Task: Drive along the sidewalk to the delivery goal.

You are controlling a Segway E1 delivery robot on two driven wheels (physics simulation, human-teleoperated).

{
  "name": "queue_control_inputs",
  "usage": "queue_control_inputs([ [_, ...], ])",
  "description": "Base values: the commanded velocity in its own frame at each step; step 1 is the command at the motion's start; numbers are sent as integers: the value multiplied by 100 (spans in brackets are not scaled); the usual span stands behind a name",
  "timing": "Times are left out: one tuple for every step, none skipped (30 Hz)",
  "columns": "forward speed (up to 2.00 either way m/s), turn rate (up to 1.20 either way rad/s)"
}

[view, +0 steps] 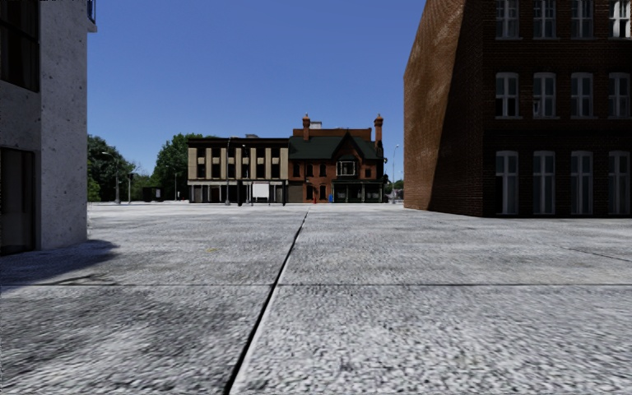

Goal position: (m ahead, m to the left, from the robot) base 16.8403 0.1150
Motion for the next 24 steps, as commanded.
queue_control_inputs([
  [200,0],
  [200,0],
  [200,0],
  [200,0],
  [200,0],
  [200,0],
  [200,0],
  [200,0],
  [200,0],
  [200,0],
  [200,0],
  [200,0],
  [200,0],
  [200,0],
  [200,0],
  [200,0],
  [200,0],
  [200,0],
  [200,0],
  [200,0],
  [200,0],
  [200,0],
  [200,0],
  [200,0],
])
